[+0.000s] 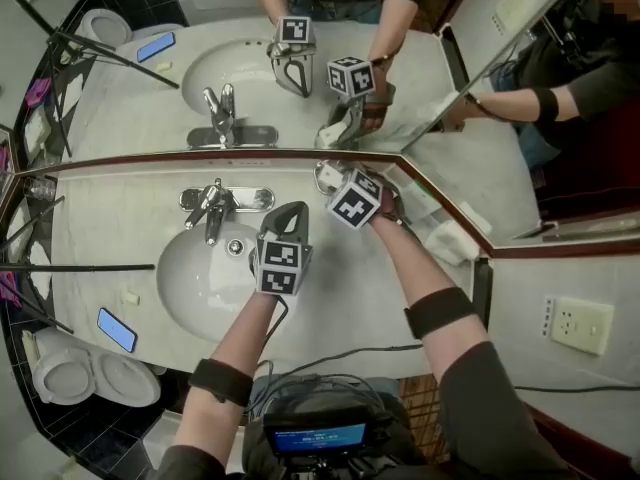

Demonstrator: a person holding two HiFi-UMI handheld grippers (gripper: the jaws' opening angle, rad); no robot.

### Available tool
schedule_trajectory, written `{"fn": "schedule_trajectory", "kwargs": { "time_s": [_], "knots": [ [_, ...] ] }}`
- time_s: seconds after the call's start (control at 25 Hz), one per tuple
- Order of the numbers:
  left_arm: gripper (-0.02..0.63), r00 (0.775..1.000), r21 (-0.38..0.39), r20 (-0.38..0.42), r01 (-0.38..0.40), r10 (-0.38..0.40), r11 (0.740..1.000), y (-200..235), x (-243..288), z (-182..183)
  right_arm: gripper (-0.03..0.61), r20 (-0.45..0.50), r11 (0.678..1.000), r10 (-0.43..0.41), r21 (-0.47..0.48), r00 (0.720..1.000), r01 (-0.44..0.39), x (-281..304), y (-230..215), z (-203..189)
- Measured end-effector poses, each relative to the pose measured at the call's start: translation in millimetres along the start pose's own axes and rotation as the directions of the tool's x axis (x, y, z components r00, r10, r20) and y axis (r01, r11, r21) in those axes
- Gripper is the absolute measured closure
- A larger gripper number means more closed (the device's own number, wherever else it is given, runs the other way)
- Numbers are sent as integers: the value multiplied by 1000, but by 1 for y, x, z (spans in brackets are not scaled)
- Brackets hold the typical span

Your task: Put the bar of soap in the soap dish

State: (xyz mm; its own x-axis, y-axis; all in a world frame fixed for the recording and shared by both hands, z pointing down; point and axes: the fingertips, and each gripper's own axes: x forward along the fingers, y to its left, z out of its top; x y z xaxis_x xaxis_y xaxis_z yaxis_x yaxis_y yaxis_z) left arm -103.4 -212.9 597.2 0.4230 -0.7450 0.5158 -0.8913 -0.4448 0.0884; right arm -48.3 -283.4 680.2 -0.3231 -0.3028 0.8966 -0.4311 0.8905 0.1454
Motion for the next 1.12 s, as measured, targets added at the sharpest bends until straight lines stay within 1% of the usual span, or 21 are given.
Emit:
{"fn": "schedule_trajectory", "kwargs": {
  "time_s": [0.12,0.24,0.36,0.44,0.56,0.64,0.76,0.84,0.96,1.04,1.12],
  "knots": [
    [612,1000,-4,0,-4,4,1000,4,-3,0,394,9,1000,3,9,1000,-3,-1,0,2],
    [612,1000,-3,3,-5,5,1000,4,-6,2,402,20,1000,-11,25,1000,11,-6,0,2],
    [612,1000,3,14,-4,4,1000,3,-11,7,402,79,998,-31,62,996,26,-22,1,10],
    [612,1000,3,23,-4,4,1000,-1,-18,11,402,143,993,-44,117,989,27,-41,4,17],
    [612,999,-5,43,-10,10,1000,-8,-36,18,402,245,978,-71,208,967,19,-81,10,26],
    [612,998,-7,60,-14,15,1000,-15,-51,22,402,315,964,-100,264,944,14,-107,16,25],
    [612,996,-17,84,-21,23,1000,-25,-75,25,402,396,948,-150,318,906,17,-142,28,16],
    [612,995,-23,96,-27,29,999,-31,-92,26,400,429,939,-171,342,887,16,-166,42,11],
    [612,994,-10,110,-26,27,1000,-42,-112,28,400,461,930,-204,367,864,25,-190,58,-3],
    [612,994,5,109,-24,23,1000,-50,-122,26,400,469,924,-219,382,856,27,-202,70,-14],
    [612,995,21,102,-18,15,1000,-59,-127,23,400,464,920,-232,391,855,37,-209,81,-26]
  ]
}}
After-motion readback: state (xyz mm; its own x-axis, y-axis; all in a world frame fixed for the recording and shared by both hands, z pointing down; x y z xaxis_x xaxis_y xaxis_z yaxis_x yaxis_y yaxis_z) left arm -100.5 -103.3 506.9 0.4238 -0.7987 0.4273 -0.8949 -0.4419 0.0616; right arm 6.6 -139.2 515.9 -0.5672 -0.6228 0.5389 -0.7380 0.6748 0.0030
